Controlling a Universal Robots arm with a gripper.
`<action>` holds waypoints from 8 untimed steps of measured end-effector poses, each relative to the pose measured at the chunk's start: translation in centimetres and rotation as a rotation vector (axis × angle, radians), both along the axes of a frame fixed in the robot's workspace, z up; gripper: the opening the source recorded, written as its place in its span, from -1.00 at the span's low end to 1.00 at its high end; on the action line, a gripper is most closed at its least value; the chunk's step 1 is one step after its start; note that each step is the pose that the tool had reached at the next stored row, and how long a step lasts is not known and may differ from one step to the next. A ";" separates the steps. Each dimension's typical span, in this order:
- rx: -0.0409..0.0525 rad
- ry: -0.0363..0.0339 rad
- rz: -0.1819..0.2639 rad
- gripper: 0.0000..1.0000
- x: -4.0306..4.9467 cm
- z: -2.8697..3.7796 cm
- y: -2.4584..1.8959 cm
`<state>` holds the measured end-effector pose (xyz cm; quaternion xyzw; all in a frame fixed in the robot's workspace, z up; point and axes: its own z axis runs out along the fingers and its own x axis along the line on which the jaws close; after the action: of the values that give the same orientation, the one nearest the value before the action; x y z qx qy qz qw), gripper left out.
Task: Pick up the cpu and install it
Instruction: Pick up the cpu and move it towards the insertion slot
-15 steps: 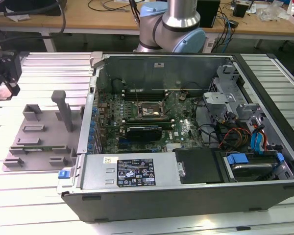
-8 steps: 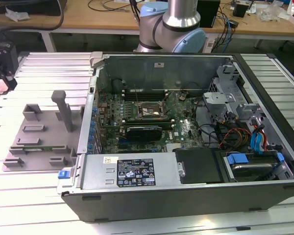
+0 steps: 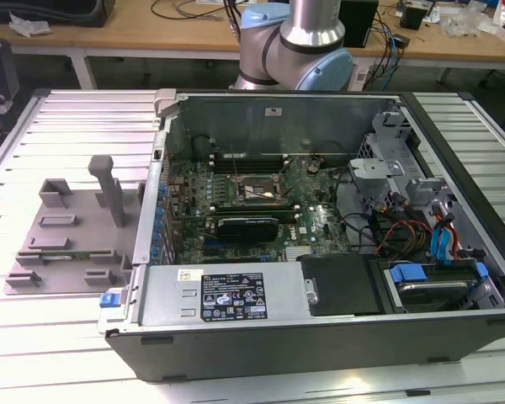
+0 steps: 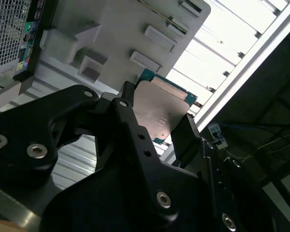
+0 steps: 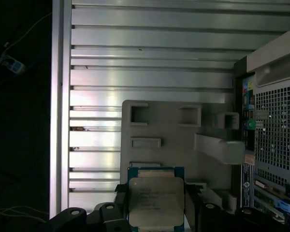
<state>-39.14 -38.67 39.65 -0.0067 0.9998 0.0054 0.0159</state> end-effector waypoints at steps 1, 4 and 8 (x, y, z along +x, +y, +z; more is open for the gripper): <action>0.0001 -0.0001 0.000 0.09 0.01 0.33 0.00; 0.0001 -0.0001 0.000 0.09 0.00 0.93 0.01; -0.0001 0.0002 0.000 0.09 0.14 0.97 0.02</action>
<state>-39.00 -38.65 40.62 -0.0067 0.9998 0.0054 0.0158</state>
